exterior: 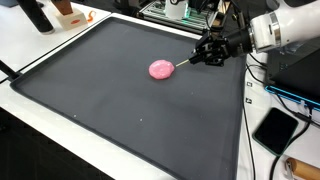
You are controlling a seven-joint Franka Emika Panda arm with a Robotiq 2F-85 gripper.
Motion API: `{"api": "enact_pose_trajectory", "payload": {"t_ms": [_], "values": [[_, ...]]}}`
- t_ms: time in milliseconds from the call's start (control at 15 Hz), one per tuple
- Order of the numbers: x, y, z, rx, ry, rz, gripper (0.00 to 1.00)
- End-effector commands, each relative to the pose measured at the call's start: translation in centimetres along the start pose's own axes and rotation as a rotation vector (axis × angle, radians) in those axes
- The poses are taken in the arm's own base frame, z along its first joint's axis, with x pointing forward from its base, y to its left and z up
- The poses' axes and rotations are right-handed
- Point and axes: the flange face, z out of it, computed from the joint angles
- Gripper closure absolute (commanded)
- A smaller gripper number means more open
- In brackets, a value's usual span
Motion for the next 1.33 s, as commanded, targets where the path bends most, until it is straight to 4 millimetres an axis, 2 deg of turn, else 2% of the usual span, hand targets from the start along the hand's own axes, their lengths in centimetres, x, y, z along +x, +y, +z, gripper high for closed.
{"api": "enact_pose_trajectory", "payload": {"t_ms": [0,467,667,1067,1267], "values": [[0.3,-0.6,0.0,-0.028,-0.023,-0.012,0.96],[0.6,-0.6,0.1,-0.004,-0.051,-0.056,0.96],[0.9,0.1,0.3,0.024,-0.060,-0.075,0.96],[2.4,2.8,1.0,0.115,-0.089,-0.070,0.96],[3.6,5.1,2.0,0.223,-0.114,-0.050,0.96]]}}
